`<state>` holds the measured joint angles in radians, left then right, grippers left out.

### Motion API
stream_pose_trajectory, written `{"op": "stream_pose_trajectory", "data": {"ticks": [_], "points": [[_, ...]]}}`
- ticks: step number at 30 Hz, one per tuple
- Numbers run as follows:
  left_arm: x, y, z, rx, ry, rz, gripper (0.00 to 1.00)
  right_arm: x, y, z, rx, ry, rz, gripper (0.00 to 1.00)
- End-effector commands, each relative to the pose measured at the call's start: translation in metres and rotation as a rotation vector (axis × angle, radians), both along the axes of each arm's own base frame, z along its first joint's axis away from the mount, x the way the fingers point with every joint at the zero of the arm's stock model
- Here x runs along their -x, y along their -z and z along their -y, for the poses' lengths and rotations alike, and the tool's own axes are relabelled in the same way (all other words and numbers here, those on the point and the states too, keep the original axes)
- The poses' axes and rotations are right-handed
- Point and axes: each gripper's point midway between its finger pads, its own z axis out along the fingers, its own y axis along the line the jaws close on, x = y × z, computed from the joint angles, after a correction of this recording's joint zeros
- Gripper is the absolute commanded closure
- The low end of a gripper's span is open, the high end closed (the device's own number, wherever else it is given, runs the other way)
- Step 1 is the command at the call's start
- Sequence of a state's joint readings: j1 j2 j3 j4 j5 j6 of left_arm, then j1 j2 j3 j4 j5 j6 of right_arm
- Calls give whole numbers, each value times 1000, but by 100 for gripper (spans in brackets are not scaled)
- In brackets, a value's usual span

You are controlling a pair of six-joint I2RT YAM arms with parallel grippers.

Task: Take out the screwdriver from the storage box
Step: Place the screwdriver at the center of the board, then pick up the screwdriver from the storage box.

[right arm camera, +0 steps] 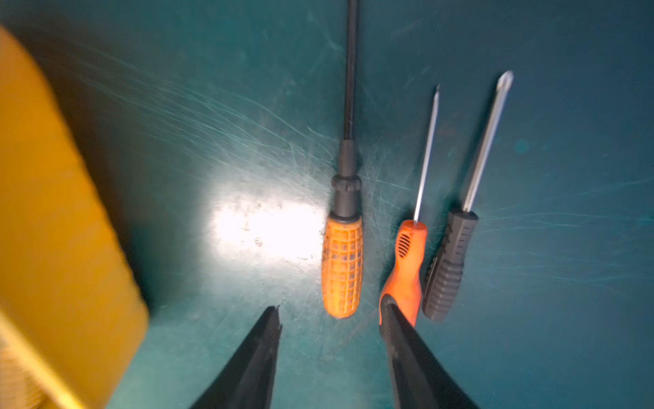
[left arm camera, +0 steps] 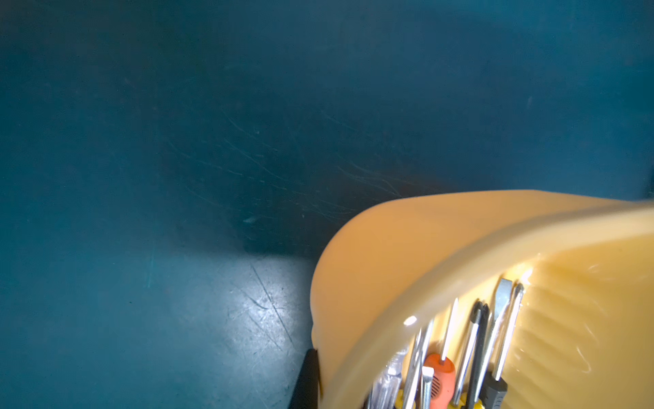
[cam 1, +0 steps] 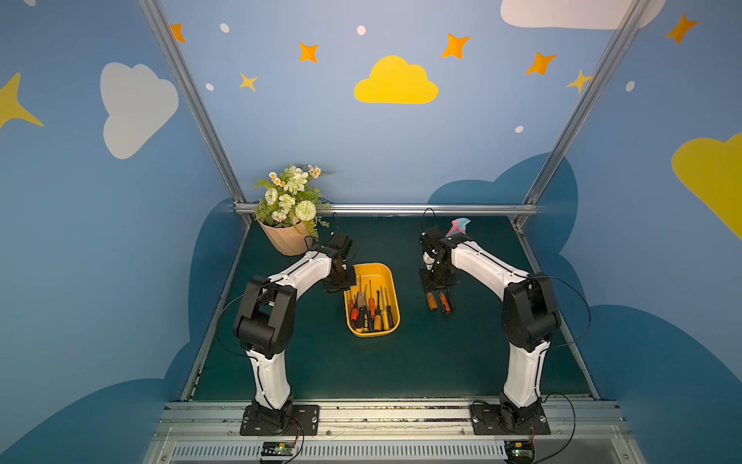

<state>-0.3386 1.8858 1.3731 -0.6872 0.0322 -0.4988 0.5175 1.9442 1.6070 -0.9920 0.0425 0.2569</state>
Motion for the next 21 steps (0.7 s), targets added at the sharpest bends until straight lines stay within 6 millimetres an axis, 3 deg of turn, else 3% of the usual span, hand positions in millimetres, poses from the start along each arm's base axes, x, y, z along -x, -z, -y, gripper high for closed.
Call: {"op": "stream_pose_trajectory", "data": {"ticks": [1, 6, 10, 14, 21], "points": [[-3, -8, 11, 58, 11, 10, 97, 1, -29, -18, -82, -50, 80, 46], [-5, -8, 12, 65, 9, 9, 97, 18, -63, -59, -228, -139, 122, 46], [-2, -5, 12, 68, 1, 5, 97, 34, -75, -90, -321, -176, 105, 46], [-1, -3, 11, 67, -1, 1, 98, 48, -72, -111, -341, -224, 87, 46], [-5, -3, 11, 67, -10, 9, 97, 66, -60, -132, -356, -279, 28, 46]]}}
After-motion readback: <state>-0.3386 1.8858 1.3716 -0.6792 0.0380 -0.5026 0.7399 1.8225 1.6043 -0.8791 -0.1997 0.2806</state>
